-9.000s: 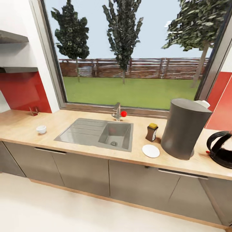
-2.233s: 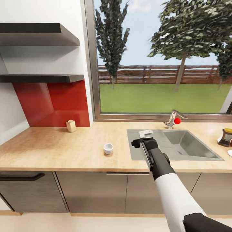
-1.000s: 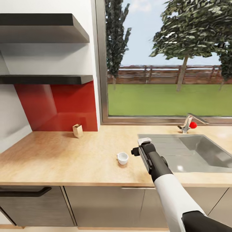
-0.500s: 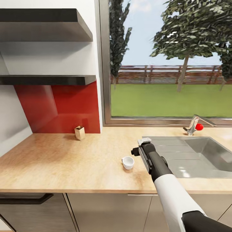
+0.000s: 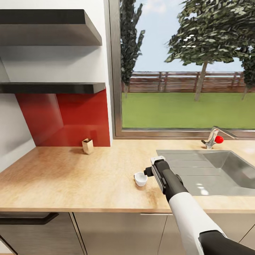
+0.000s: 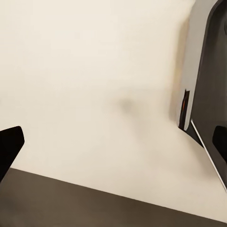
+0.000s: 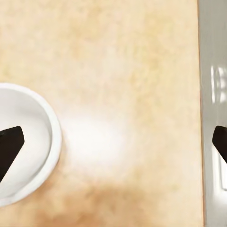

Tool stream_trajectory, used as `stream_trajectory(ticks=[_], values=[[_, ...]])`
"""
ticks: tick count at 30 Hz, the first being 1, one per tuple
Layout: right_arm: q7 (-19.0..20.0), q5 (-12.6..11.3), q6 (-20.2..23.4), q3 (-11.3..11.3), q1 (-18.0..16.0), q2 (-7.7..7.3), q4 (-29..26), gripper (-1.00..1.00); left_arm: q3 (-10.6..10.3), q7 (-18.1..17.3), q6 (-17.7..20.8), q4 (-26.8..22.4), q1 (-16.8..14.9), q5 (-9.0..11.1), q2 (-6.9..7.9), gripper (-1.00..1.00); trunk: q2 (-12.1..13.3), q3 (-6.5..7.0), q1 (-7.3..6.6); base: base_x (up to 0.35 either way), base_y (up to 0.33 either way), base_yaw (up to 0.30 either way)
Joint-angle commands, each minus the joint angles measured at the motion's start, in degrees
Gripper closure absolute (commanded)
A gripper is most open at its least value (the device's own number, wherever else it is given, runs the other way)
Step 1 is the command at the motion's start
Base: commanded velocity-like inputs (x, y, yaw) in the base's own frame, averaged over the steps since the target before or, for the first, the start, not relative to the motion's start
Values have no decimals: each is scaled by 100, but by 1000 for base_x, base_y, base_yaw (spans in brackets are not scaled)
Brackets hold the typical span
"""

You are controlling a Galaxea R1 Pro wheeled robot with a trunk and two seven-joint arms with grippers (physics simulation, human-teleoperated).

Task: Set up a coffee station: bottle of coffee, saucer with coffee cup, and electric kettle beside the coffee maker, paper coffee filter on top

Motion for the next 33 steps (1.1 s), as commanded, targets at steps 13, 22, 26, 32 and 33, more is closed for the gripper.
stream_trajectory(ticks=[13,22,26,32,33], values=[[-6,1,3,10,4,0,394,-100,-49,6,2,9,-6,65,7,-100,-9,-11,2,0,0,0],[-6,0,1,10,4,0,418,-100,-47,9,1,9,-6,68,7,-100,-9,-11,2,0,1,0],[-6,0,1,10,4,0,420,-100,-49,9,-4,11,-6,76,7,-100,-9,-11,2,0,102,0],[-6,6,1,2,4,0,425,-100,-50,6,-5,12,-6,77,7,-100,-9,-11,2,0,19,0],[-6,5,1,2,4,0,427,-100,-50,7,-6,12,-6,77,7,-100,-9,-11,2,0,4,0]])
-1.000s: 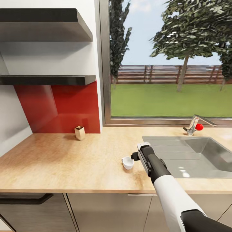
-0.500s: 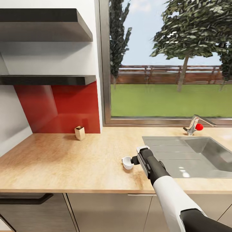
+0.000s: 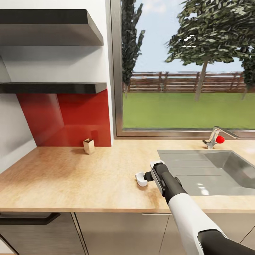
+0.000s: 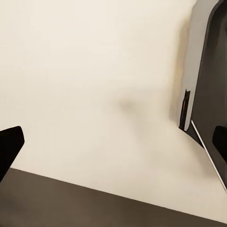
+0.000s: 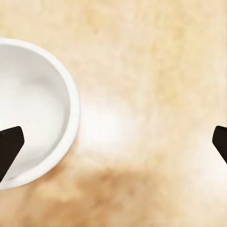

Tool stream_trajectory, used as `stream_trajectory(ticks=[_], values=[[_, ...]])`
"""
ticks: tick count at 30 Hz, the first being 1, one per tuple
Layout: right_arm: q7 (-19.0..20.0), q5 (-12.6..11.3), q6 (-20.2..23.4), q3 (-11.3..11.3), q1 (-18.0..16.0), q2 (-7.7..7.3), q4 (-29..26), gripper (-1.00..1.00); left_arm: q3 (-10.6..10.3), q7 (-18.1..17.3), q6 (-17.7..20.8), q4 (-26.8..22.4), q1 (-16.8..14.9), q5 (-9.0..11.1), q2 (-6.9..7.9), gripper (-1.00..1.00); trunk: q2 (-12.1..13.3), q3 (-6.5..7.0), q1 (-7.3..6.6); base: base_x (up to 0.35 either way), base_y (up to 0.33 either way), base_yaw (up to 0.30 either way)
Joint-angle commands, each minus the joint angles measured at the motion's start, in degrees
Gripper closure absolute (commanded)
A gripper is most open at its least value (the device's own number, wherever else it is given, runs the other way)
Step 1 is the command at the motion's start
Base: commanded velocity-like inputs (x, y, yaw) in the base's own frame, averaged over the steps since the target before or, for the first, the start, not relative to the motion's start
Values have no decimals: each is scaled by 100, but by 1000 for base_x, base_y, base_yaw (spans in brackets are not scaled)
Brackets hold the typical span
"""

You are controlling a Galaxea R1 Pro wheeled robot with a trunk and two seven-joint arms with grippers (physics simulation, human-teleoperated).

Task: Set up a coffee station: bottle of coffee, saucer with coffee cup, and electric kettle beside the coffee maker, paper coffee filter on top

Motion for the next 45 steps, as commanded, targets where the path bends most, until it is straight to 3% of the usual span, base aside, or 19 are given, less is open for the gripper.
stream_trajectory(ticks=[1,36,45], values=[[-14,9,28,10,-5,0,-2,-100,-50,8,9,5,-6,59,-1,-100,-9,-11,2,0,2,0],[-5,12,26,1,-5,0,108,-100,-43,9,-15,5,-6,59,-1,-100,-9,-11,2,34,40,0],[-12,12,-370,-6,-5,0,303,-100,-42,8,-9,2,-6,61,-1,-100,-9,-11,2,0,0,0]])
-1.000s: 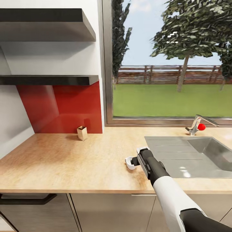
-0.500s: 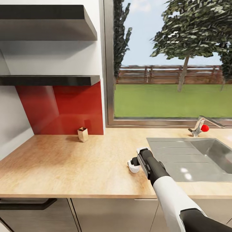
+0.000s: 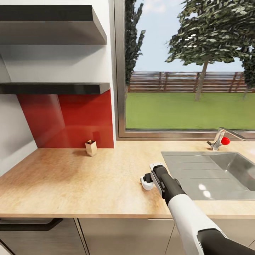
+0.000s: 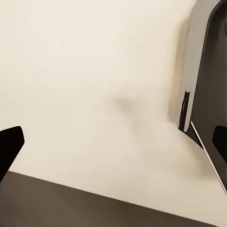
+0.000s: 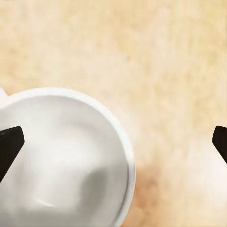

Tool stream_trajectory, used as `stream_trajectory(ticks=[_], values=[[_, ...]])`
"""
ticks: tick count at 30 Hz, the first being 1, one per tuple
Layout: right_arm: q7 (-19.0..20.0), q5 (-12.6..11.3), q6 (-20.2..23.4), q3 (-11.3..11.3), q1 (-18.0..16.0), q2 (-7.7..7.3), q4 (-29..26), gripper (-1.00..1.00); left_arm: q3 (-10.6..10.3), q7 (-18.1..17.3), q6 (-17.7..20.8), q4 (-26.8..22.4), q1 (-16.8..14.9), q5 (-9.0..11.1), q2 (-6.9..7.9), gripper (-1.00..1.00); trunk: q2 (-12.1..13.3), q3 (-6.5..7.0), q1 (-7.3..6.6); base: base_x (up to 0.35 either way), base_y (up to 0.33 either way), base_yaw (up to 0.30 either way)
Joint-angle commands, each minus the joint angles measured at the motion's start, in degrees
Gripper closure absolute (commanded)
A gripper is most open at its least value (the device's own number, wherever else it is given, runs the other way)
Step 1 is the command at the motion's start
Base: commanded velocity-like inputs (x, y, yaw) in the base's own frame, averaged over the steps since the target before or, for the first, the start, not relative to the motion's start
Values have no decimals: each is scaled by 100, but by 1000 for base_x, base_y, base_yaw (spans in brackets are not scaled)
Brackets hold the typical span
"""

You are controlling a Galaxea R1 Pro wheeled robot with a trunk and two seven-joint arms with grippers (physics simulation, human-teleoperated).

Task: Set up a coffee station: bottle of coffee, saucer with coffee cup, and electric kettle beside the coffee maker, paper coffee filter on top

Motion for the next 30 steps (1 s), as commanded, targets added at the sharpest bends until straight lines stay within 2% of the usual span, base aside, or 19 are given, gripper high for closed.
stream_trajectory(ticks=[1,19,30], values=[[-12,12,20,11,-5,0,-2,-100,-50,10,9,3,-6,58,-1,-100,-9,-11,2,0,0,0],[-14,13,5,-1,4,0,4,-100,-50,8,11,8,-6,57,-1,-100,-9,-11,2,0,0,0],[-14,17,-4,-4,4,0,260,-100,-54,8,8,8,-6,57,-1,-100,-9,-11,2,0,0,0]])
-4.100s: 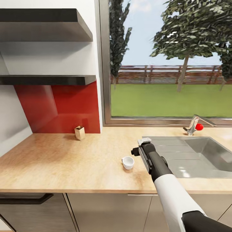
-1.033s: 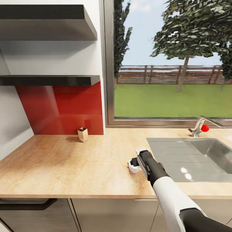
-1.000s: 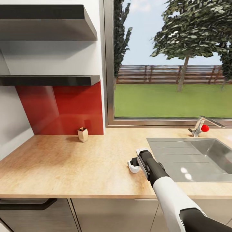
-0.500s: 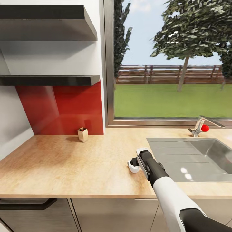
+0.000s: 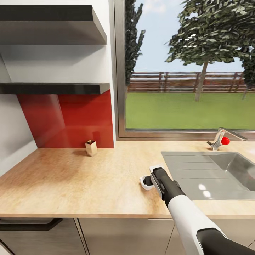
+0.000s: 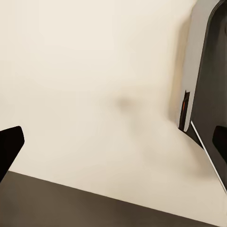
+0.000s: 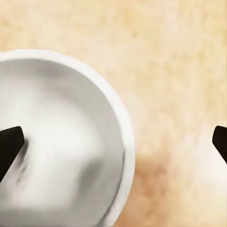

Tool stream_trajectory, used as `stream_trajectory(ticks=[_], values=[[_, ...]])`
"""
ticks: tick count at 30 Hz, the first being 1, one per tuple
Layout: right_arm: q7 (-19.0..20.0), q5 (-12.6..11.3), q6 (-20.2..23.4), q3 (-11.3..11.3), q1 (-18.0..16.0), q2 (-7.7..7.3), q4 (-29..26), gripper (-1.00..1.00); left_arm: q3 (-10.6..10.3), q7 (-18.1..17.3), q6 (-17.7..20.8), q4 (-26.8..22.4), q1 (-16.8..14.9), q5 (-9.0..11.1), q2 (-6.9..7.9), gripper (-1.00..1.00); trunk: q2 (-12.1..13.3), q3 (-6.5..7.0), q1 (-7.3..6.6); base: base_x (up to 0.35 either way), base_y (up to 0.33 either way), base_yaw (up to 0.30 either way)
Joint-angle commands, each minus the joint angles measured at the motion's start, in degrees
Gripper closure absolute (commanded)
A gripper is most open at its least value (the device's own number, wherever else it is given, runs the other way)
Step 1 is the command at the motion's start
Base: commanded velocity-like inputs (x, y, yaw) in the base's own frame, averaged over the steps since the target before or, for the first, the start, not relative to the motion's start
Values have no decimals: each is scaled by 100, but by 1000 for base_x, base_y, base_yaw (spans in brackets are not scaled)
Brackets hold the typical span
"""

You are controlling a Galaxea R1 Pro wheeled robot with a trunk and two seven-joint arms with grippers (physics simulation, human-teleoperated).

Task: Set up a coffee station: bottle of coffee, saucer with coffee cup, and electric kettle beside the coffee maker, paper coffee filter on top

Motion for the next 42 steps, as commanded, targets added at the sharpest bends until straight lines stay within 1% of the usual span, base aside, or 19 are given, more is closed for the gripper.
stream_trajectory(ticks=[1,5,6,37,40,42], values=[[-12,11,29,11,-5,0,-1,-100,-51,8,6,5,-6,59,-1,-100,-9,-11,2,0,0,0],[-12,7,29,10,-5,0,5,-100,-50,9,3,5,-6,59,-1,-100,-9,-11,2,0,0,0],[-12,7,29,10,-5,0,3,100,-50,8,1,5,-6,59,-1,-100,-9,-11,2,0,0,0],[-21,11,37,24,-5,0,-70,100,-47,8,-32,0,-6,59,-1,-100,-9,-11,2,0,0,0],[-27,13,38,27,-5,0,-228,100,-47,8,-30,-3,-6,57,-1,-100,-9,-11,2,0,0,0],[-29,14,40,27,-5,0,-450,100,-47,8,-26,-3,-6,53,-6,-100,-9,-11,2,0,0,0]])
